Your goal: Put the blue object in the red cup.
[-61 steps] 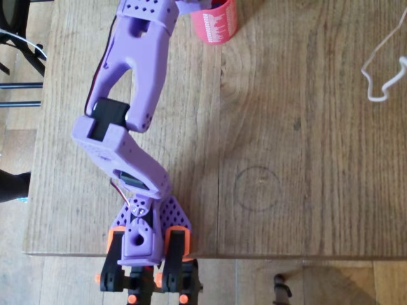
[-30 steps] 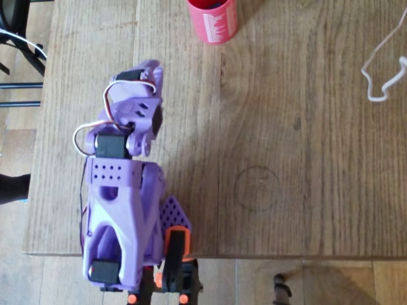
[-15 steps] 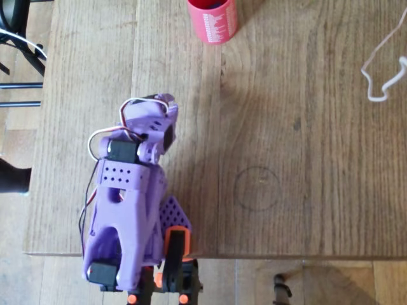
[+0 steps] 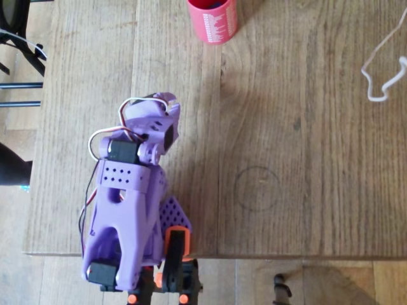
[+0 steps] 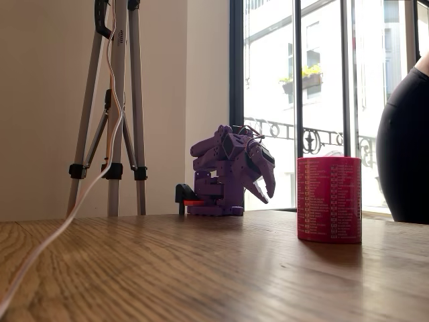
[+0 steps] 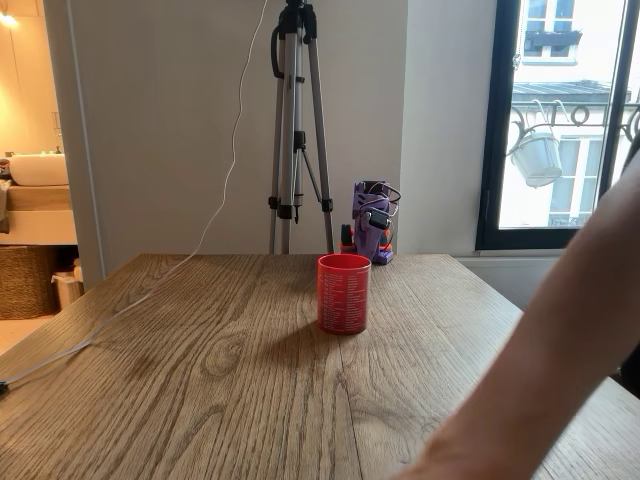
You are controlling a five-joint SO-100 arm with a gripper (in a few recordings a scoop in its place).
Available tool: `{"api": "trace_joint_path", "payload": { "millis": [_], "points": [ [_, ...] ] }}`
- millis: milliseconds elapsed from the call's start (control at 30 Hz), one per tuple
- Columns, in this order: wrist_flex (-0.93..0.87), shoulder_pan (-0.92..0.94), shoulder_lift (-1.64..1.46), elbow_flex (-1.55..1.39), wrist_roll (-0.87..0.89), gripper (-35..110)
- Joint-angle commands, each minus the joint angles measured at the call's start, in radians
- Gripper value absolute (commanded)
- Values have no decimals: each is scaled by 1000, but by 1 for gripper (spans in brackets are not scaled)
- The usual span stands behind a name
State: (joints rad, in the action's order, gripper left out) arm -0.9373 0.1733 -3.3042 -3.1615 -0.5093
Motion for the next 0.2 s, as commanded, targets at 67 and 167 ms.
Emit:
{"api": "trace_joint_path", "payload": {
  "millis": [67,167],
  "points": [
    [12,2,0,17,-8,1],
    [12,2,0,17,-8,1]
  ]
}}
